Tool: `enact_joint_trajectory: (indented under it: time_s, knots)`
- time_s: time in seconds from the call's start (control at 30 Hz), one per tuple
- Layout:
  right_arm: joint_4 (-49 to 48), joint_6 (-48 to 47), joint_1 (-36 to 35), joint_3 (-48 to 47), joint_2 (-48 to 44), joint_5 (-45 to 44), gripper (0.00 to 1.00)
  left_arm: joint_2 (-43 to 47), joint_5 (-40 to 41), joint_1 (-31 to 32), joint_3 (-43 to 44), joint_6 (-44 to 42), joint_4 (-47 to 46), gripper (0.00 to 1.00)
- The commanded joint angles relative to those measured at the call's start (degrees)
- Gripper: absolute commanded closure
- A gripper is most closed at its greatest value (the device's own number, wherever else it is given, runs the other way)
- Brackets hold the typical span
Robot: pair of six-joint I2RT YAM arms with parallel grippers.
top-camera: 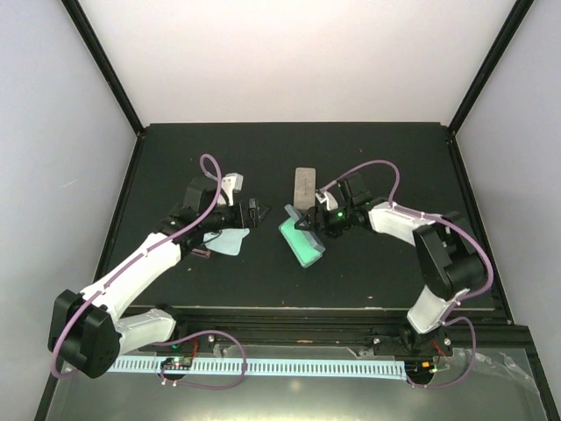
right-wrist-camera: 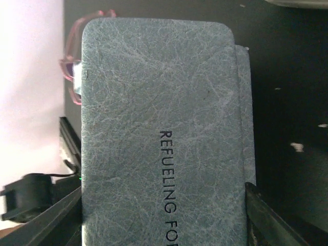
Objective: Organize the sunglasses
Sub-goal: Place the sunglasses case at the center of the board.
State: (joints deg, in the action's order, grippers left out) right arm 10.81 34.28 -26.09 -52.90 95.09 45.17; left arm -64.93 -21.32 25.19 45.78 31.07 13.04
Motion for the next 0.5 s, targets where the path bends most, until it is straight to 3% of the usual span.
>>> enact_joint_trajectory:
  time_s: [0.0,0.27,0.47]
  knots:
    - [1.5,-9.7,1.1,-3.1,4.2,1.0,0.64,-0.2,-0.1,-0.3,-2.0,-1.9,1.3,0.01]
    - [4.5,-15.6,1.2,-3.9,7.5,-4.7,0.3,-1.9,-1.1,-0.3,-2.0,-2.7,1.3,0.01]
    - [6.4,-17.5,1.2,-4.1,5.7,-7.4,0.21,-2.2,-1.5,-0.3,-1.9,-3.3,1.0,0.01]
